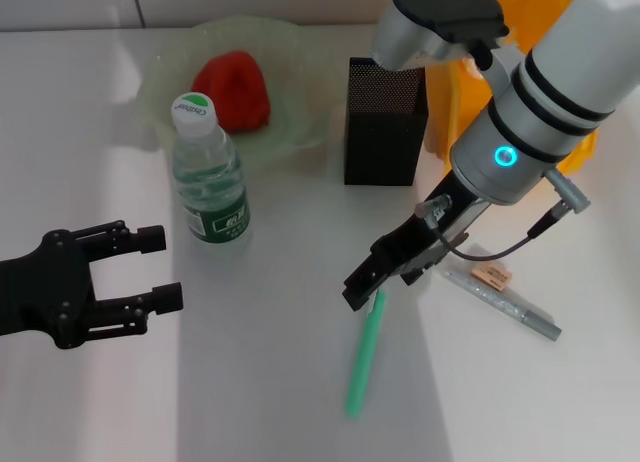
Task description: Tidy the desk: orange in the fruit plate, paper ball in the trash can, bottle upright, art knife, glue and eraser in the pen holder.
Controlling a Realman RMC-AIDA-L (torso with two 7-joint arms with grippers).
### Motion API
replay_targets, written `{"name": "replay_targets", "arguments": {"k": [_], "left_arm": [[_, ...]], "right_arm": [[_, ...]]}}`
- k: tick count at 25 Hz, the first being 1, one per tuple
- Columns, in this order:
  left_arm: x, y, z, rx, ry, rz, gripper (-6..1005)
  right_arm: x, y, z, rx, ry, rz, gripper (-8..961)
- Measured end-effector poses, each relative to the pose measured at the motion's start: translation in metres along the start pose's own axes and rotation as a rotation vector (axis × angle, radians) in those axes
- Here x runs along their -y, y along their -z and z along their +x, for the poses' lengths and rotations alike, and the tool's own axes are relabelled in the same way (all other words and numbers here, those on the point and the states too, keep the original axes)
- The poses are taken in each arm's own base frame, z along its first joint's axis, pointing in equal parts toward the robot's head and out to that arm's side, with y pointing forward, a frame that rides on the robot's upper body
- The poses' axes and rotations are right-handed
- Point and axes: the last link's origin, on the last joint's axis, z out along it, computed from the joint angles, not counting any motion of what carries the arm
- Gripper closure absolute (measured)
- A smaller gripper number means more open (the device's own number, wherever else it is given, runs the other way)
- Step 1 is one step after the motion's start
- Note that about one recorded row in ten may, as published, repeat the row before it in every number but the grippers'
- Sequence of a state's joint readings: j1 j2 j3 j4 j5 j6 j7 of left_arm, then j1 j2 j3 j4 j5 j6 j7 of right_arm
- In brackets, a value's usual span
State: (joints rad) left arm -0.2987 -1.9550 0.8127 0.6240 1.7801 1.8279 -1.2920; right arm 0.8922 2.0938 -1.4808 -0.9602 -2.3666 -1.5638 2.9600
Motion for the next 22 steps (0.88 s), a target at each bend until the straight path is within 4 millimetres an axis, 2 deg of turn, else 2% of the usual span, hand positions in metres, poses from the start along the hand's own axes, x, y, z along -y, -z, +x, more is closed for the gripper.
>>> {"name": "replay_targets", "arguments": {"k": [22], "left_arm": [[-0.003,-0.003,-0.005,-0.005,-0.012,0.003,214]], "right_arm": [[0.006,-0.021,0.0,-0.002,0.05,0.091,256]]}}
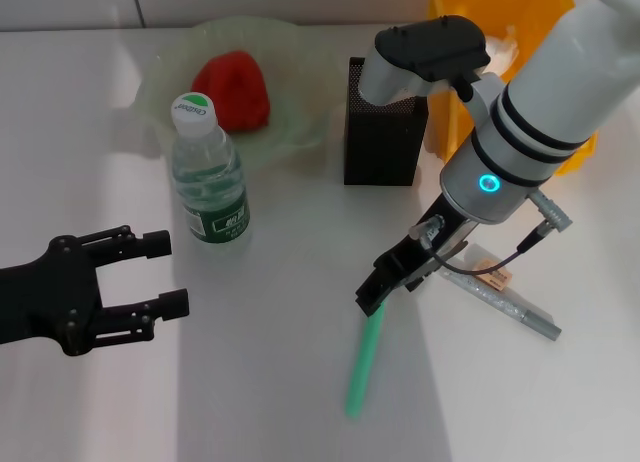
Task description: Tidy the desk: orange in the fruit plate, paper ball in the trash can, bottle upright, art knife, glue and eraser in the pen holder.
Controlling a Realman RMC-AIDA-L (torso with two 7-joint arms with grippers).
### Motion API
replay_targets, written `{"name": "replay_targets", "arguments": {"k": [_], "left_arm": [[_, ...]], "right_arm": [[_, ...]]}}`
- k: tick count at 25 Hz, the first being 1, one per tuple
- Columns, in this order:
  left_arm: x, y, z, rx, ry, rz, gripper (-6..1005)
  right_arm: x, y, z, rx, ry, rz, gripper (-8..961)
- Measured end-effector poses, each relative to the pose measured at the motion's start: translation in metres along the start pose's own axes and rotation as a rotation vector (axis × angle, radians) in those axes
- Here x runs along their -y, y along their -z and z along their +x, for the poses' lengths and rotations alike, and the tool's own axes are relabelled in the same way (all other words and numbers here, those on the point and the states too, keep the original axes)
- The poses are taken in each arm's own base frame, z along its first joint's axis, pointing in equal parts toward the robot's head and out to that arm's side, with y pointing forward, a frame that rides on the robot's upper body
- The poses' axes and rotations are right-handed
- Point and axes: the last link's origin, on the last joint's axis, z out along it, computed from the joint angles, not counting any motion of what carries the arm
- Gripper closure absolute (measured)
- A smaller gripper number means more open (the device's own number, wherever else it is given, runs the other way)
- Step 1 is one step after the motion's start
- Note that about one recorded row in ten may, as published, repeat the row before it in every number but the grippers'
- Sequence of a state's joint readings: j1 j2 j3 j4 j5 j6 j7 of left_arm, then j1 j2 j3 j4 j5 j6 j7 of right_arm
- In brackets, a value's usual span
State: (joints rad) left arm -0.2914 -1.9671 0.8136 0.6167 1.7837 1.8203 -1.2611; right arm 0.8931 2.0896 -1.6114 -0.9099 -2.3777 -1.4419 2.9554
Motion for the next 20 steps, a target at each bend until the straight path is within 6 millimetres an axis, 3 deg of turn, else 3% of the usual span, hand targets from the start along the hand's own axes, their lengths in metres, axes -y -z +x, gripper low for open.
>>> {"name": "replay_targets", "arguments": {"k": [4,9,20], "left_arm": [[-0.0004,-0.0004,-0.001,0.002,0.002,-0.001,214],[-0.0004,-0.0005,-0.0011,0.002,0.002,-0.001,214],[-0.0011,-0.0023,-0.0018,0.005,0.004,-0.007,214]], "right_arm": [[-0.0008,-0.0021,-0.0007,0.001,0.011,0.01,265],[-0.0019,-0.0052,-0.0015,0.0,0.022,0.02,472],[-0.0018,-0.0091,-0.0032,-0.01,0.024,0.03,524]]}}
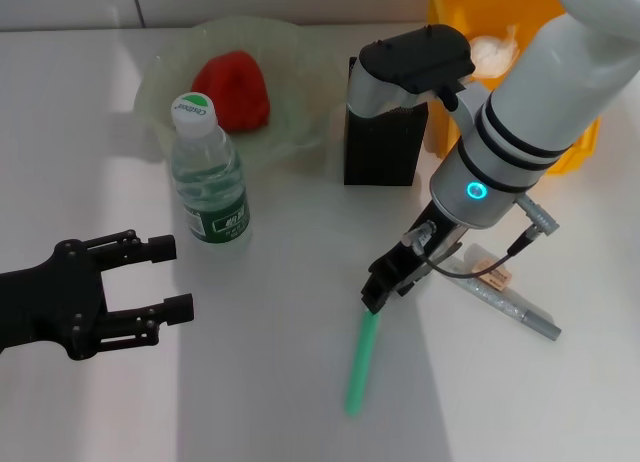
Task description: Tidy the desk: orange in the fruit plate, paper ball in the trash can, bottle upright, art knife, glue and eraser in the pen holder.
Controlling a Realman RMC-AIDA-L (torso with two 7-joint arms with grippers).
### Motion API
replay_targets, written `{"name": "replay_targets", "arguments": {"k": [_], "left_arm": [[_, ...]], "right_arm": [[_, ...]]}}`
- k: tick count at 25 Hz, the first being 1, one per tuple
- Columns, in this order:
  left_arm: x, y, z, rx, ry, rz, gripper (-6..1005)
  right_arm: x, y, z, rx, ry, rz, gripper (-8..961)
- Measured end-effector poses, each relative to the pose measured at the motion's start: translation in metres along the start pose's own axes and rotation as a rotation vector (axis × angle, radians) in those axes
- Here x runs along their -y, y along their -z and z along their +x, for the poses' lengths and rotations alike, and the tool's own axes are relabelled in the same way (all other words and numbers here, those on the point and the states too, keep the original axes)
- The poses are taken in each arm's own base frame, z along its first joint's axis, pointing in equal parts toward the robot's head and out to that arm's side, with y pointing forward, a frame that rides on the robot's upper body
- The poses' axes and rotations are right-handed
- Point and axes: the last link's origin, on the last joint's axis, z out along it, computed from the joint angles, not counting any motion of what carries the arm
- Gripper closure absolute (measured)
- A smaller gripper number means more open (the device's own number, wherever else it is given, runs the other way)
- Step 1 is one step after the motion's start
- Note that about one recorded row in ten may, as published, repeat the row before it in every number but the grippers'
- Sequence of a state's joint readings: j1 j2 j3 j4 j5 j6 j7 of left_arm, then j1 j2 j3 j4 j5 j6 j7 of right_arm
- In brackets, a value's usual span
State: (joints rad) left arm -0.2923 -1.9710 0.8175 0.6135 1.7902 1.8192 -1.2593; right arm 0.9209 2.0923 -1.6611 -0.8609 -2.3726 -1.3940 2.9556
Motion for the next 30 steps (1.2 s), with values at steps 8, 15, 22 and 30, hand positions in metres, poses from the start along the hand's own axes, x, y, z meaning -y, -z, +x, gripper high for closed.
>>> {"name": "replay_targets", "arguments": {"k": [8,15,22,30], "left_arm": [[-0.0002,-0.0009,0.0,-0.001,0.0,-0.002,214],[-0.0011,-0.002,-0.0011,-0.001,0.002,-0.004,214],[-0.0012,-0.0022,-0.0011,0.0,0.002,-0.005,214],[-0.0007,-0.0024,-0.0005,0.0,0.0,-0.006,214]], "right_arm": [[-0.0016,0.0016,-0.0047,0.02,0.008,0.003,525],[-0.002,0.0019,-0.0086,0.036,0.012,0.007,526],[-0.0015,0.001,-0.0086,0.037,0.01,0.008,525],[-0.0004,-0.0004,-0.008,0.036,0.003,0.006,525]]}}
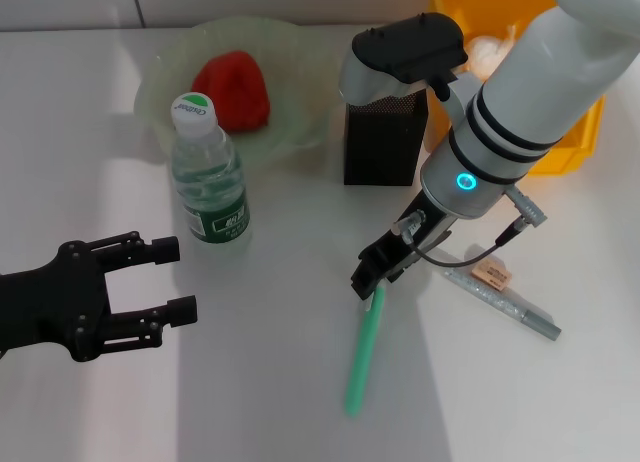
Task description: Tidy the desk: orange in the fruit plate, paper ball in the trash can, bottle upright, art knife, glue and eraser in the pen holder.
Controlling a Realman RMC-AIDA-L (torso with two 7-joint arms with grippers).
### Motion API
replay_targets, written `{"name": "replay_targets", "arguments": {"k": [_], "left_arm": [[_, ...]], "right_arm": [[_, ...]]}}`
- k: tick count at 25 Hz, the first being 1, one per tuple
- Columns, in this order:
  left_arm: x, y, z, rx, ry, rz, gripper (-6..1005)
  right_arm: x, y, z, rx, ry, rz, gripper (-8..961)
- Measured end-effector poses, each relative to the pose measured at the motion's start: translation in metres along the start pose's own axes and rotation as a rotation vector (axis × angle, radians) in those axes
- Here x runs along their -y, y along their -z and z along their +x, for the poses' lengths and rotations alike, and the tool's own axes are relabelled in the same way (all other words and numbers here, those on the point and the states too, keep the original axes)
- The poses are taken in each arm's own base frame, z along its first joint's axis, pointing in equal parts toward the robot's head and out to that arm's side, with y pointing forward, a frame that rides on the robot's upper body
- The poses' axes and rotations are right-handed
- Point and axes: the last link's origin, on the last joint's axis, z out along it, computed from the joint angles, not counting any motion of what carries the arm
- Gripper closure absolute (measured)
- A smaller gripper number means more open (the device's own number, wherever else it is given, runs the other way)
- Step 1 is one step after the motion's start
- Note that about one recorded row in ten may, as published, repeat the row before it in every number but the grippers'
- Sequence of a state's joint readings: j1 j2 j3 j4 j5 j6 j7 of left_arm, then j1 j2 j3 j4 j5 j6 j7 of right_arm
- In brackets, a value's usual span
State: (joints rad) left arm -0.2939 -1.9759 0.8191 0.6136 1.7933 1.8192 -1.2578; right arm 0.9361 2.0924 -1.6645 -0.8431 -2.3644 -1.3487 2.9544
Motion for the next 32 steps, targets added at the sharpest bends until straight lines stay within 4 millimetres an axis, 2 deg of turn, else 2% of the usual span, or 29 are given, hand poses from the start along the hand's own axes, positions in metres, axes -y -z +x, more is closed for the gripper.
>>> {"name": "replay_targets", "arguments": {"k": [19,32], "left_arm": [[-0.001,-0.0013,-0.001,-0.004,-0.008,-0.001,214],[-0.0012,-0.0012,-0.0014,-0.004,-0.01,-0.001,213]], "right_arm": [[-0.0023,-0.0061,0.0001,-0.012,0.007,0.001,524],[-0.0036,-0.0052,-0.0022,-0.009,0.015,0.005,710]]}}
